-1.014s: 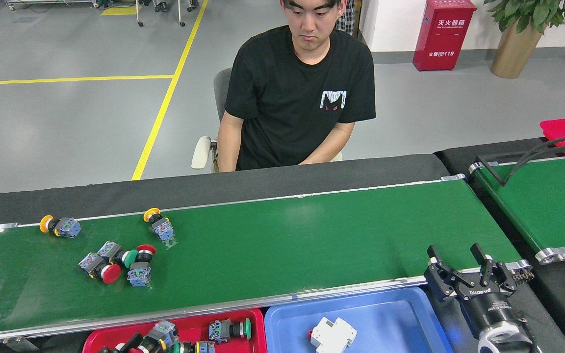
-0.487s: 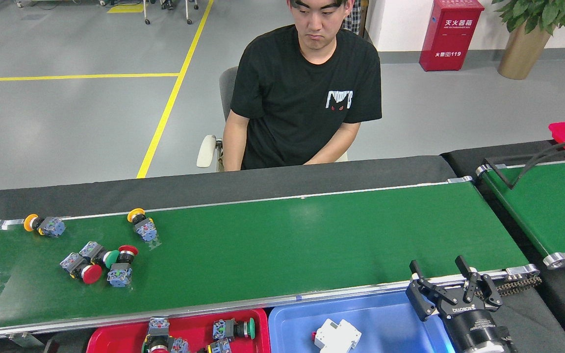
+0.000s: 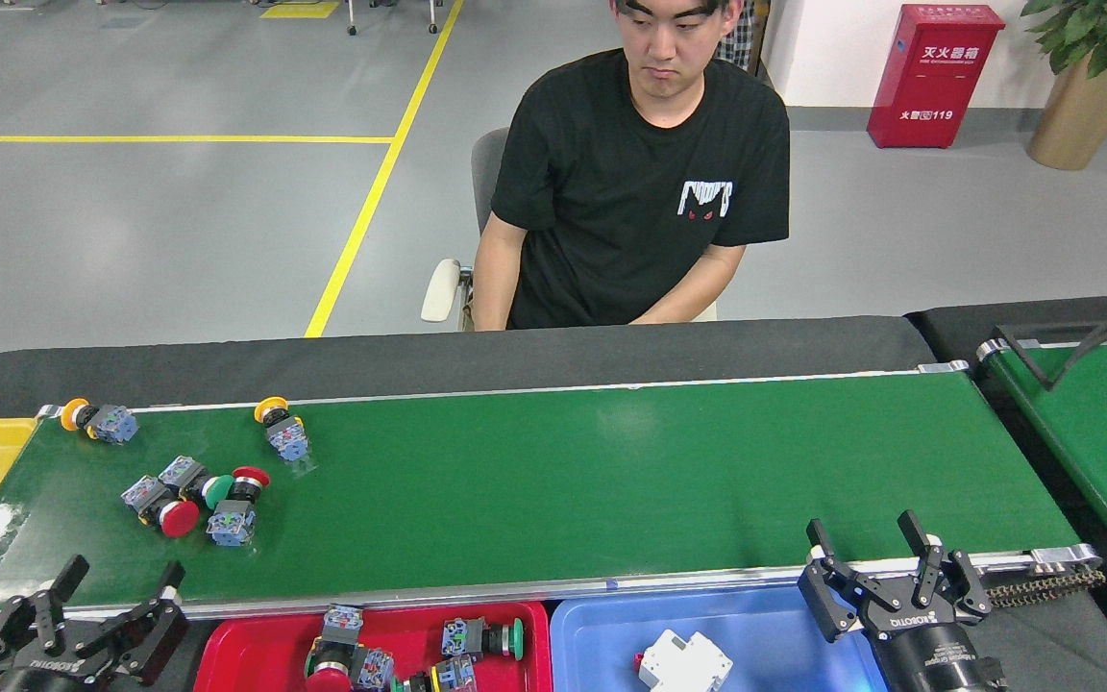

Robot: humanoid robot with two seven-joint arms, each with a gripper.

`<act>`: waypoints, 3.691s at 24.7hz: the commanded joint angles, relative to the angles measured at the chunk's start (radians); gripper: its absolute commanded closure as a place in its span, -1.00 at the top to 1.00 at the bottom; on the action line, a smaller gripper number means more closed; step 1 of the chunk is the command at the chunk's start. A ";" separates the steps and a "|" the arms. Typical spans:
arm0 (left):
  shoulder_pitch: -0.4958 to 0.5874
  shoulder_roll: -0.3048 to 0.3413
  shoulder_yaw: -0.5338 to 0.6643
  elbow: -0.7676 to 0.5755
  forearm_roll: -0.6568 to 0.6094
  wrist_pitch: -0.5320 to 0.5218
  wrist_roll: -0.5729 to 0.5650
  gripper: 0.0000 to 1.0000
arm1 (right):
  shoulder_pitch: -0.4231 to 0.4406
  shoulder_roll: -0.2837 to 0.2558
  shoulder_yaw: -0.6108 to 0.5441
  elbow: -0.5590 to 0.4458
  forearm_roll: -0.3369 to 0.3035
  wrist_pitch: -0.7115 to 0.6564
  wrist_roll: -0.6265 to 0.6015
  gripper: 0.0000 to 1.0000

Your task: Pick switch part from conveyor to tray

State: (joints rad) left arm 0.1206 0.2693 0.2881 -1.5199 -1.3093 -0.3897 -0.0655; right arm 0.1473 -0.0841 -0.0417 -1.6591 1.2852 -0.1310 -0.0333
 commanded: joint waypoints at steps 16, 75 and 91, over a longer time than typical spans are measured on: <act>-0.291 0.030 -0.018 0.372 -0.067 0.051 -0.014 0.98 | 0.026 -0.008 0.005 -0.013 -0.003 -0.059 -0.011 0.95; 0.347 -0.249 0.241 -0.260 -0.004 -0.396 -0.004 1.00 | 0.061 0.001 -0.018 -0.071 -0.004 -0.056 -0.011 0.95; 0.206 -0.248 0.398 -0.260 -0.010 -0.365 0.003 1.00 | 0.066 0.001 -0.018 -0.071 -0.006 -0.053 -0.011 0.95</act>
State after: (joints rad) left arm 0.3284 0.0175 0.6809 -1.7686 -1.3193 -0.7626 -0.0719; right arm 0.2163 -0.0837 -0.0550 -1.7143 1.2827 -0.1843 -0.0375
